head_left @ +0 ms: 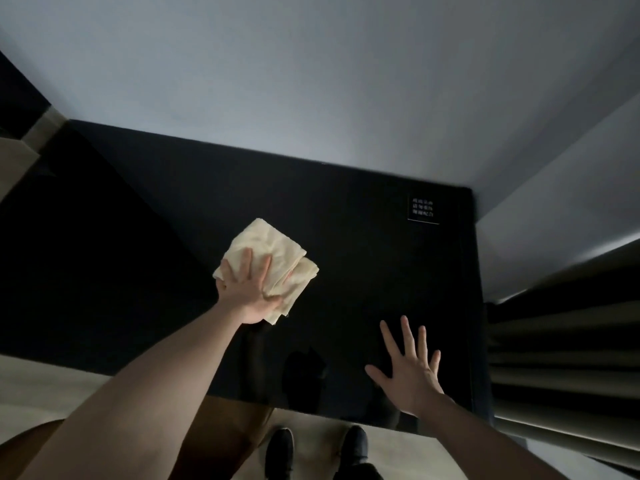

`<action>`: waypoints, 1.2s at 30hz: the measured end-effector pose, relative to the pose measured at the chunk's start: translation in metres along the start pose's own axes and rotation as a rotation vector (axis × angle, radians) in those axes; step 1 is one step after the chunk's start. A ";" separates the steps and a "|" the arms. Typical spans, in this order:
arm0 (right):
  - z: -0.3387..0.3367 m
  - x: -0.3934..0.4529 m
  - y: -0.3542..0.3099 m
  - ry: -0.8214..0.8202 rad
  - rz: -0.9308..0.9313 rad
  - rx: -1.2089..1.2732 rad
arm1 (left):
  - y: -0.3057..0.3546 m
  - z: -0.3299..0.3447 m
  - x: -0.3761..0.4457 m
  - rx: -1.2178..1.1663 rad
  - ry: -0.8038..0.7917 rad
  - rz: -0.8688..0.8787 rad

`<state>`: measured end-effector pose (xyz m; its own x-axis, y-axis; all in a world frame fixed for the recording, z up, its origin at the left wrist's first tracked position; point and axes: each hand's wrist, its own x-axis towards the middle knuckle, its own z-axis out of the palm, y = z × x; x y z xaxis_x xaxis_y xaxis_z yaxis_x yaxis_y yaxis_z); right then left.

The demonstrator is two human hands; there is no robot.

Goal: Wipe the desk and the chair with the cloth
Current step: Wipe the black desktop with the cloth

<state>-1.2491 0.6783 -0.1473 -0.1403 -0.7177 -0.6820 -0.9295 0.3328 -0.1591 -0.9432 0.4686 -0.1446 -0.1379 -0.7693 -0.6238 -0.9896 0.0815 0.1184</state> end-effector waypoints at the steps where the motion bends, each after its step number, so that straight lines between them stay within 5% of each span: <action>1: 0.000 0.001 0.003 -0.004 -0.019 -0.010 | 0.001 0.001 0.000 0.007 0.003 -0.005; 7: -0.027 0.015 0.055 0.066 -0.234 -0.127 | 0.031 0.013 0.007 -0.041 0.063 -0.084; 11: -0.050 0.033 0.118 0.242 -0.205 -0.183 | 0.082 0.028 0.021 -0.139 0.074 -0.142; 14: -0.060 0.040 0.157 0.222 -0.140 -0.132 | 0.141 0.030 0.021 -0.174 0.047 -0.139; 20: -0.076 0.042 0.212 0.181 -0.274 0.174 | 0.275 0.033 0.015 -0.222 -0.060 0.040; 27: -0.106 0.056 0.265 0.317 -0.120 0.418 | 0.405 0.045 0.002 0.050 -0.169 0.267; 33: -0.137 0.069 0.258 0.350 -0.112 0.382 | 0.383 0.016 -0.010 -0.105 -0.142 0.405; 36: -0.153 0.077 0.226 0.325 -0.116 0.381 | 0.320 0.007 -0.021 -0.251 0.017 0.276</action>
<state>-1.5224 0.6047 -0.1265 -0.1987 -0.8961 -0.3969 -0.7635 0.3954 -0.5106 -1.2570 0.5153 -0.0988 -0.3953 -0.7504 -0.5297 -0.8744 0.1308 0.4673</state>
